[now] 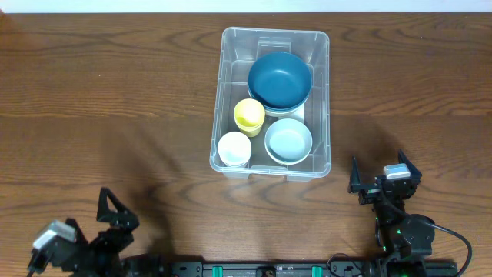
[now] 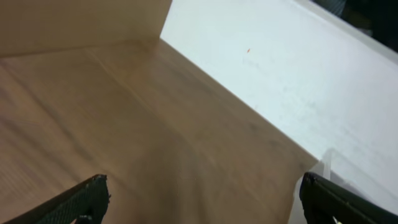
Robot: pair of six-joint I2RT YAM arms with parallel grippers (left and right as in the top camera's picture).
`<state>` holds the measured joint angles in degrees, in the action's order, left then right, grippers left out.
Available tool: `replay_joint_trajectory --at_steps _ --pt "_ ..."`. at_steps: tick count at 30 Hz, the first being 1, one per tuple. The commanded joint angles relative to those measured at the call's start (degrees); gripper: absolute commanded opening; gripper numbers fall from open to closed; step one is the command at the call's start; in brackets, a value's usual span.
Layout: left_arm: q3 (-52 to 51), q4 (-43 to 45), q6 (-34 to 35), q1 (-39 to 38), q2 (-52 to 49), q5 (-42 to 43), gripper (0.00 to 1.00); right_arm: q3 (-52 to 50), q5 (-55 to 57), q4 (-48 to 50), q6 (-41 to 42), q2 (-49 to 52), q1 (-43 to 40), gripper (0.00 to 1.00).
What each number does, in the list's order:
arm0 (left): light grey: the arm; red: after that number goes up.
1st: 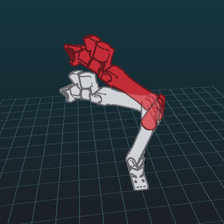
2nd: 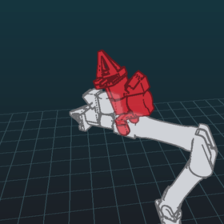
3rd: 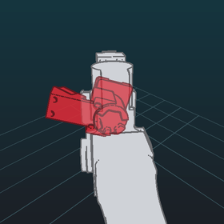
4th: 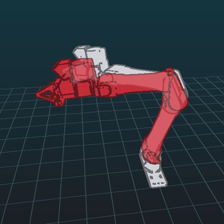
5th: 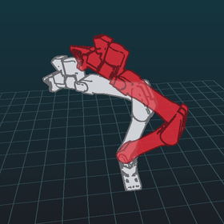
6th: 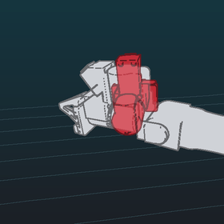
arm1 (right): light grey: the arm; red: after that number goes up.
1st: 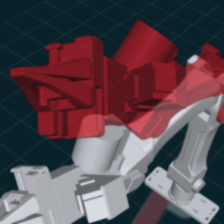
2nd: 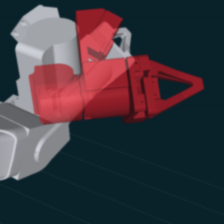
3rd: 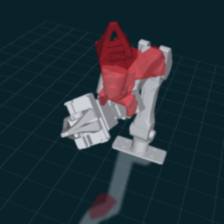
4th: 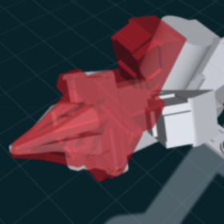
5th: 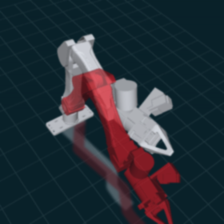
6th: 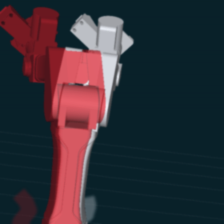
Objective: Pack container
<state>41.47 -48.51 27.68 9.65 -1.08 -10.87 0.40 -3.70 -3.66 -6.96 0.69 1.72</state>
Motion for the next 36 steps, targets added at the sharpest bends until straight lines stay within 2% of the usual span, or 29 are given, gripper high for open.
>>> replay_joint_trajectory --at_steps 1,8,14,21,28,33,36 --pt "-5.03 5.46 2.25 -0.28 0.61 -0.02 0.98 -0.09 -0.63 -0.2 -0.59 -0.37 -0.31 0.99" --pt "-17.59 24.65 2.19 -4.22 0.61 -0.09 0.98 -0.09 -0.63 -0.2 -0.59 -0.37 -0.31 0.99" --pt "-25.49 36.41 2.19 -8.57 0.61 -0.09 0.98 -0.09 -0.63 -0.2 -0.59 -0.37 -0.31 0.99" --pt "-30.97 42.53 2.21 -11.54 0.61 -0.04 0.98 -0.09 -0.63 -0.2 -0.59 -0.37 -0.31 0.99" --pt "-37.73 53.51 1.95 -12.63 0.61 1.29 0.98 -0.09 -0.63 -0.2 -0.59 -0.37 -0.31 0.99" --pt "-39.67 53.99 1.22 -12.63 0.61 1.49 0.98 -0.09 -0.63 -0.2 -0.59 -0.37 -0.31 0.99" --pt "-40.39 54.01 -3.23 -12.63 0.61 3.02 0.98 -0.09 -0.63 -0.2 -0.59 -0.37 -0.31 0.99"
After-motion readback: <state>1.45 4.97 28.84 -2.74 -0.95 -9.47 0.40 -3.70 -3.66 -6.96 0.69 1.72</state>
